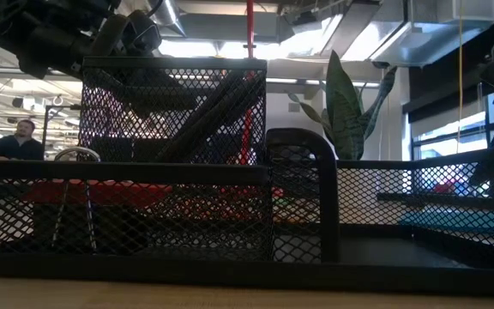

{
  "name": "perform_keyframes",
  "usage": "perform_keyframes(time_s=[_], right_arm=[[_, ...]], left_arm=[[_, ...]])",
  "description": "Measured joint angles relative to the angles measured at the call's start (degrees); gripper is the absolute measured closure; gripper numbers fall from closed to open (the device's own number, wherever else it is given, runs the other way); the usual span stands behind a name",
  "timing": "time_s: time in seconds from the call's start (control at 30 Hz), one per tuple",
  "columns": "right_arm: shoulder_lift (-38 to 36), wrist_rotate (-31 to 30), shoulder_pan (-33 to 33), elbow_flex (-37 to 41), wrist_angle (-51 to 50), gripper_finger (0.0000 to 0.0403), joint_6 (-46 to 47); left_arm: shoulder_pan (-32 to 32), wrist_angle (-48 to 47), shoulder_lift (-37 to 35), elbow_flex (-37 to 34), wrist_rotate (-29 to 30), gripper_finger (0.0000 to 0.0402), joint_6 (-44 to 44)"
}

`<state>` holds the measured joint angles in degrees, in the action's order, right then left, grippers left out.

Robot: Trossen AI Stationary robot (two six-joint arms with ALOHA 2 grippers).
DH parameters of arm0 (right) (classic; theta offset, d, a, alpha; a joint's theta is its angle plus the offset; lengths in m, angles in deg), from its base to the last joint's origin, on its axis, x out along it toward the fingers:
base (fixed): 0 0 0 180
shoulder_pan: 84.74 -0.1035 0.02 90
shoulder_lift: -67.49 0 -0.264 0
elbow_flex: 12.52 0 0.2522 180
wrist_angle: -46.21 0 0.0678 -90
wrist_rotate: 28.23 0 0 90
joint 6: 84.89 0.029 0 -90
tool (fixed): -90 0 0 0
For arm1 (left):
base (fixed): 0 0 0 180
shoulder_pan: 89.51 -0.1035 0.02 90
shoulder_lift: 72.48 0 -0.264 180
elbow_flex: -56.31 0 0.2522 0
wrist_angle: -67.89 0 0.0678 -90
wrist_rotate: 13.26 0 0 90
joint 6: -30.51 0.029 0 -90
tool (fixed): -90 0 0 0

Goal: Pick and place office supplies into organizer
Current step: Put the blue sticky note pad into the desk organizer

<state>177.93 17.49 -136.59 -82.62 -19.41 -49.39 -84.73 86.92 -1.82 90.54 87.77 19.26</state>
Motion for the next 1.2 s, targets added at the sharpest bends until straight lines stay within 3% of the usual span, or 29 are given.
perform_keyframes(time_s=[1.2], right_arm=[[-0.1,-3.3,0.7,3.7,4.8,0.0143,-10.4]], left_arm=[[0.0,0.3,3.5,0.0,3.4,0.0315,0.0]])
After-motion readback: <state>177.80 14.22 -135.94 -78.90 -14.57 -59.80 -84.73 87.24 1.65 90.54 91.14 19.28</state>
